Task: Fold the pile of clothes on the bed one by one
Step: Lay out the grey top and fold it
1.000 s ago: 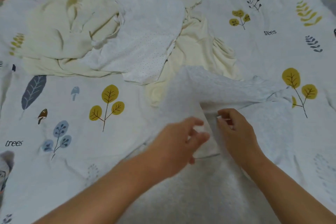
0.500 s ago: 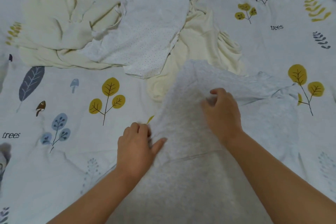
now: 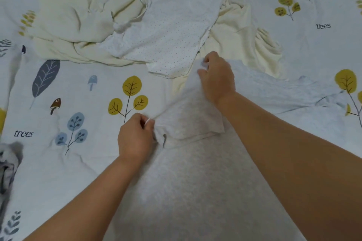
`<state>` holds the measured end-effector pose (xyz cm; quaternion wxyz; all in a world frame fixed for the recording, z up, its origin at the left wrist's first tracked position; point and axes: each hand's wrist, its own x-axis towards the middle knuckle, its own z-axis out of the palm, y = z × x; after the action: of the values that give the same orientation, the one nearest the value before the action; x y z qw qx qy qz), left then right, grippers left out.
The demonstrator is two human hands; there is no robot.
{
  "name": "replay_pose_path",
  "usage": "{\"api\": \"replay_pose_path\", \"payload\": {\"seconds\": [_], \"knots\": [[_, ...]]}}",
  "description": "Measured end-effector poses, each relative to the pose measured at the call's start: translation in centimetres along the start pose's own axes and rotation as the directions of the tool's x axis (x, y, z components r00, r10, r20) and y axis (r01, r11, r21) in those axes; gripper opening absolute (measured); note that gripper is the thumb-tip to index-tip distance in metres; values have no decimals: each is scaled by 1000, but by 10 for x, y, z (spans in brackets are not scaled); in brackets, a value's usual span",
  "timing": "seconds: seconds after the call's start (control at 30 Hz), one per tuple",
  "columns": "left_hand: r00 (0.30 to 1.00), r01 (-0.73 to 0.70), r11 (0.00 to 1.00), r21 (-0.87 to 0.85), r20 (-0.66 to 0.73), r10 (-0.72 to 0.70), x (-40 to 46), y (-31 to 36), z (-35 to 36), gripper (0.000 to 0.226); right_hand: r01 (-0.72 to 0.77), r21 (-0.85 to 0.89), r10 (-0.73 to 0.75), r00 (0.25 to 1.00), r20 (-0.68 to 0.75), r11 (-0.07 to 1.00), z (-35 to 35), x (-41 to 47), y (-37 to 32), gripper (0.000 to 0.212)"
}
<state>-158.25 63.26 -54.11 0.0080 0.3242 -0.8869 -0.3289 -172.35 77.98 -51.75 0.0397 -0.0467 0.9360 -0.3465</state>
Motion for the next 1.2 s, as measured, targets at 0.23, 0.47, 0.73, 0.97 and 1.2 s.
{"api": "replay_pose_path", "payload": {"seconds": [0.23, 0.47, 0.73, 0.97, 1.2], "knots": [[795, -597, 753, 278, 81, 601, -15, 9, 20, 48, 218, -415, -238, 971, 2, 883, 22, -71, 17, 64], [755, -639, 603, 478, 540, 372, -7, -18, 49, 58, 284, -553, -47, 914, 403, 784, 36, -75, 57, 70], [784, -603, 723, 337, 419, 458, -27, -8, -10, 57, 160, -359, -88, 974, 209, 920, -30, -134, 41, 57], [748, -641, 700, 315, 464, 475, -78, -39, -60, 49, -70, -362, 143, 973, 180, 929, -84, -258, 60, 53], [825, -422, 809, 409, 543, 156, -121, -92, -86, 57, -262, -388, 318, 944, 86, 884, -103, -382, 86, 57]]}}
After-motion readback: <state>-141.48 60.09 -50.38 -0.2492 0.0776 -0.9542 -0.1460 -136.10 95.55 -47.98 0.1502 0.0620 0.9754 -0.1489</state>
